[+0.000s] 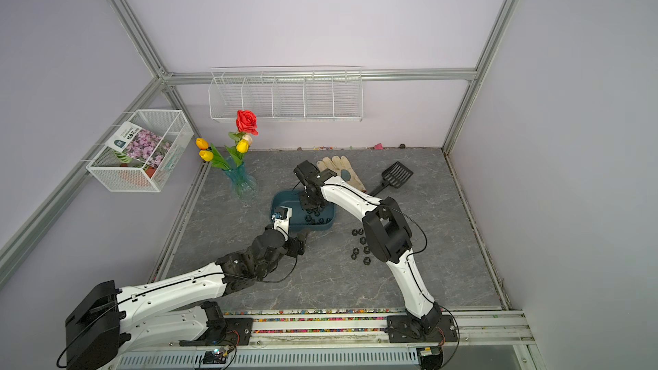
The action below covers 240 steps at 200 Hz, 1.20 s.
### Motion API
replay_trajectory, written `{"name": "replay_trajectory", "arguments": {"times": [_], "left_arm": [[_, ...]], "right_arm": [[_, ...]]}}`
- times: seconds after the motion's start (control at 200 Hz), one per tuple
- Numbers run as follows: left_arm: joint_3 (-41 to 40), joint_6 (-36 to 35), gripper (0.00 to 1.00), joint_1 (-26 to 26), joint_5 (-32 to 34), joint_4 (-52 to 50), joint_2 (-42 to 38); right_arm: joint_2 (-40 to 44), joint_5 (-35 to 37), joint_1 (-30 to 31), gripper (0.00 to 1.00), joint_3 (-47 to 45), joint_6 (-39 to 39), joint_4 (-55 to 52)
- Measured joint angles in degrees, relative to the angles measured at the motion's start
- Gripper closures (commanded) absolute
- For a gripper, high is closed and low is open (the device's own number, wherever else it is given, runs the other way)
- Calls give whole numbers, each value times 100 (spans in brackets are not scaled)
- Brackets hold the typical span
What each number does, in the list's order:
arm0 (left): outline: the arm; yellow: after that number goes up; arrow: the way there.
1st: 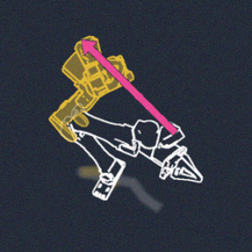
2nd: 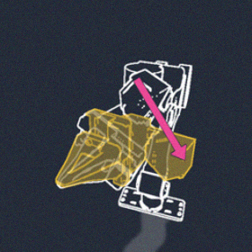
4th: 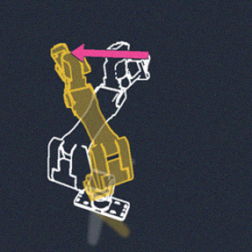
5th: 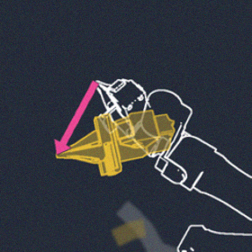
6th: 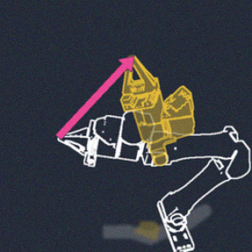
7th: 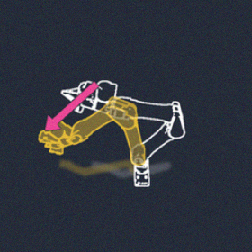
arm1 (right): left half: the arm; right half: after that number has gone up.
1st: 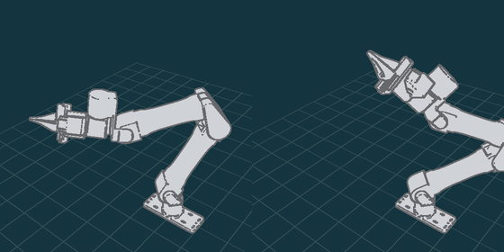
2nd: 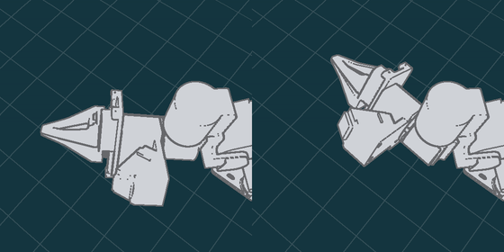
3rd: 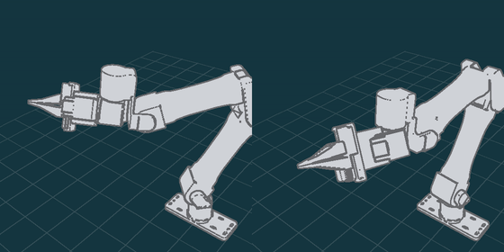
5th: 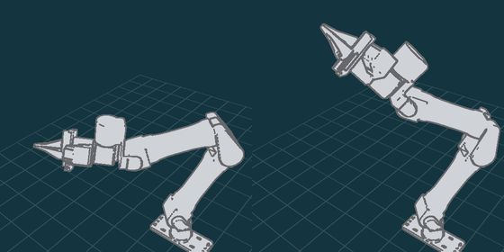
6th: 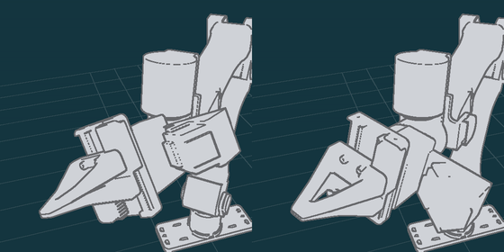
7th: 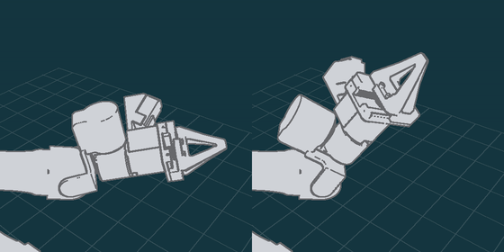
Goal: Put the nuts on the desktop into the storage box
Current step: Place the nut in the storage box.
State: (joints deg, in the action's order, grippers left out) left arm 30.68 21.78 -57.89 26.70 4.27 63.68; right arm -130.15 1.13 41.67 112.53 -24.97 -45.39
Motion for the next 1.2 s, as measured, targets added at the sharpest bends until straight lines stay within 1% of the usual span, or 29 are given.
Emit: {"name": "replay_trajectory", "arguments": {"times": [0.195, 0.38, 0.68, 0.899, 1.199], "left_arm": [[-37, 0, 17, 63, -87, 57, 7], [-37, 0, 17, 66, -149, 133, 61], [-37, 2, 17, 68, -232, 144, 87], [-37, 2, 17, 68, -254, 140, 118], [-37, 2, 17, 76, -254, 120, 118]], "right_arm": [[-369, -188, 0, 82, 299, 66, -50], [-540, -271, 0, 81, 404, 66, -52], [-595, -273, 0, 74, 431, 66, -66], [-643, -271, 0, 66, 455, 79, -68], [-647, -282, 0, 61, 474, 87, -66]]}}
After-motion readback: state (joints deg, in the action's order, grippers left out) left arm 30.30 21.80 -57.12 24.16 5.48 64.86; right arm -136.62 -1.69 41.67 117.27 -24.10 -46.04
